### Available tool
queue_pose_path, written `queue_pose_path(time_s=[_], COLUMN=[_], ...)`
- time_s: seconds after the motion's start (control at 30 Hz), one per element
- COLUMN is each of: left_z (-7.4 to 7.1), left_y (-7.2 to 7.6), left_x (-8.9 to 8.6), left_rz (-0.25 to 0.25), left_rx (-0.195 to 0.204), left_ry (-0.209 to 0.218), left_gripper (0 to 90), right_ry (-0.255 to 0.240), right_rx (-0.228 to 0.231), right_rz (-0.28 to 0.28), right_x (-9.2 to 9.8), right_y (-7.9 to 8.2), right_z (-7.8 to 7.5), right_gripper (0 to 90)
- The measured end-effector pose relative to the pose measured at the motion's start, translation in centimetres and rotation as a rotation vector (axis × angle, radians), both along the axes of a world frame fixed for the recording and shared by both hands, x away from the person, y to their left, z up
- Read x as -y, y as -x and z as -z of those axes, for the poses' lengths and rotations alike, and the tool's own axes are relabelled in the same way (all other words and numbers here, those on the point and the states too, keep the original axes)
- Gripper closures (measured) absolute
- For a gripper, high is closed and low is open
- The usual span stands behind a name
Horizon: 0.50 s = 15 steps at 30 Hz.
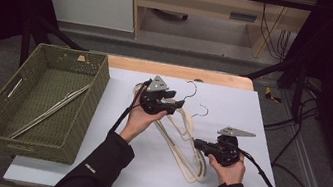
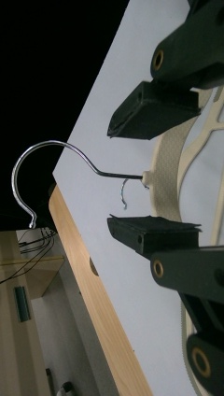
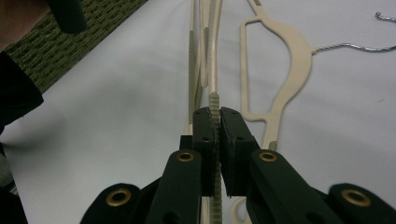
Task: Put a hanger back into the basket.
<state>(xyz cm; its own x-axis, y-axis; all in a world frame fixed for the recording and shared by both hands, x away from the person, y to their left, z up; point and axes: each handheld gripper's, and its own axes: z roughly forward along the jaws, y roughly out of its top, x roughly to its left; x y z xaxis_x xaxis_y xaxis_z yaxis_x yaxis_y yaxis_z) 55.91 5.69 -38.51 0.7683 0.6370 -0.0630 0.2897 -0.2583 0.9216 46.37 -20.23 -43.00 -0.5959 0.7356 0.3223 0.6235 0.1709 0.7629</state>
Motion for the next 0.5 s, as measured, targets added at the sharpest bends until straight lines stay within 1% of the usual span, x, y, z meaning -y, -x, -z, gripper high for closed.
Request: queue_pose_path(time_s=[0.1, 0.17, 0.23, 0.3, 0.37, 0.43, 0.5], left_z=[0.3, 0.5, 0.6, 0.7, 0.8, 0.8, 0.8], left_y=[-0.4, -0.6, -0.7, -0.9, -0.9, -1.0, -1.0], left_x=[0.7, 1.0, 1.4, 1.8, 2.0, 2.1, 2.2], left_rz=[0.003, 0.011, 0.014, 0.016, 0.013, 0.015, 0.011], left_rx=[-0.007, -0.011, -0.015, -0.018, -0.011, -0.021, -0.018], left_ry=[-0.016, -0.021, -0.033, -0.051, -0.056, -0.055, -0.071], left_gripper=[53.0, 56.0, 59.1, 64.0, 68.4, 74.2, 78.6], right_ry=[0.005, 0.005, 0.0, 0.001, 0.003, 0.005, 0.009], right_rx=[0.002, 0.01, 0.008, 0.008, 0.011, 0.012, 0.014], right_rz=[-0.001, -0.006, -0.009, -0.011, -0.013, -0.015, -0.017], right_x=[0.0, 0.0, -0.1, -0.1, -0.1, -0.1, -0.1], right_y=[0.0, 0.0, 0.0, 0.1, 0.1, 0.1, 0.1], right_z=[0.0, 0.0, 0.0, -0.1, -0.1, -0.1, -0.1], right_gripper=[86.0, 86.1, 86.1, 86.0, 86.0, 86.1, 86.1])
